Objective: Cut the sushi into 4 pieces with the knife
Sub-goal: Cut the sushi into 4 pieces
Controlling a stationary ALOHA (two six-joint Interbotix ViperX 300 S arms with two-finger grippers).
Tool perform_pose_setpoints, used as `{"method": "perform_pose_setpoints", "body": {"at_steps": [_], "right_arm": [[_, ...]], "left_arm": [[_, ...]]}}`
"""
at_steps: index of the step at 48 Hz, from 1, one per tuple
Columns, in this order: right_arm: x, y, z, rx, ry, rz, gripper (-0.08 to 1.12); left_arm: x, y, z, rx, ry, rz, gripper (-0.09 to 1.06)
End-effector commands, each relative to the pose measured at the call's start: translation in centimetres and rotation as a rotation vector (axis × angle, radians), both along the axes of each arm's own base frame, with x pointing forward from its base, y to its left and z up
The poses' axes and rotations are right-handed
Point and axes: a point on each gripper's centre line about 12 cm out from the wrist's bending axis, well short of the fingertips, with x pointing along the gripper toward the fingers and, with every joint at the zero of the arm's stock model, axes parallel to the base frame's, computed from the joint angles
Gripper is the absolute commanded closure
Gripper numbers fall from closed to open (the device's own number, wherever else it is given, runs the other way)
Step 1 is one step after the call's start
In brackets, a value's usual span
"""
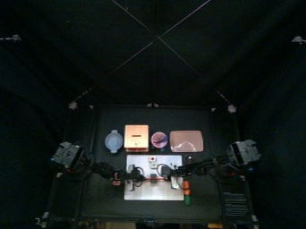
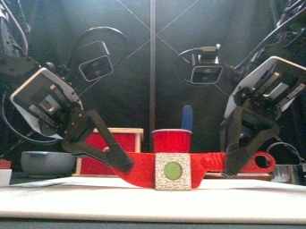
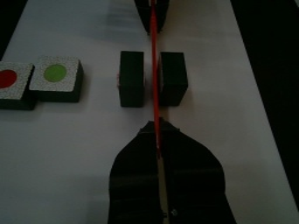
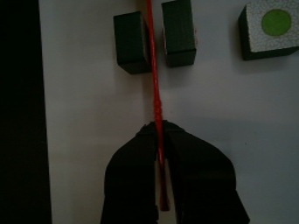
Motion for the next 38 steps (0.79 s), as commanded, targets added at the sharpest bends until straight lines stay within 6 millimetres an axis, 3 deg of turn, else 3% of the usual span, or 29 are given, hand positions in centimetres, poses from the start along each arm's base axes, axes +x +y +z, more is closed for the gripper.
{"method": "perform_pose_setpoints", "body": {"at_steps": [1, 22, 31, 38], "right_arm": [[0.4, 0.2, -0.6, 0.000, 0.010, -0.001, 0.93], [0.8, 1.7, 0.3, 0.023, -0.011, 0.020, 0.93], [0.6, 1.5, 2.2, 0.032, -0.055, 0.020, 0.93], [-0.2, 1.2, 4.0, 0.040, -0.075, 0.024, 0.93]], "left_arm": [[-1.0, 0.6, -2.6, 0.016, 0.091, 0.016, 0.81], [-0.6, -1.7, -1.9, -0.009, 0.064, -0.016, 0.81], [0.2, -1.8, 0.8, -0.033, -0.011, -0.009, 0.75], [0.4, -1.5, 3.6, -0.057, -0.083, -0.003, 0.58]]}}
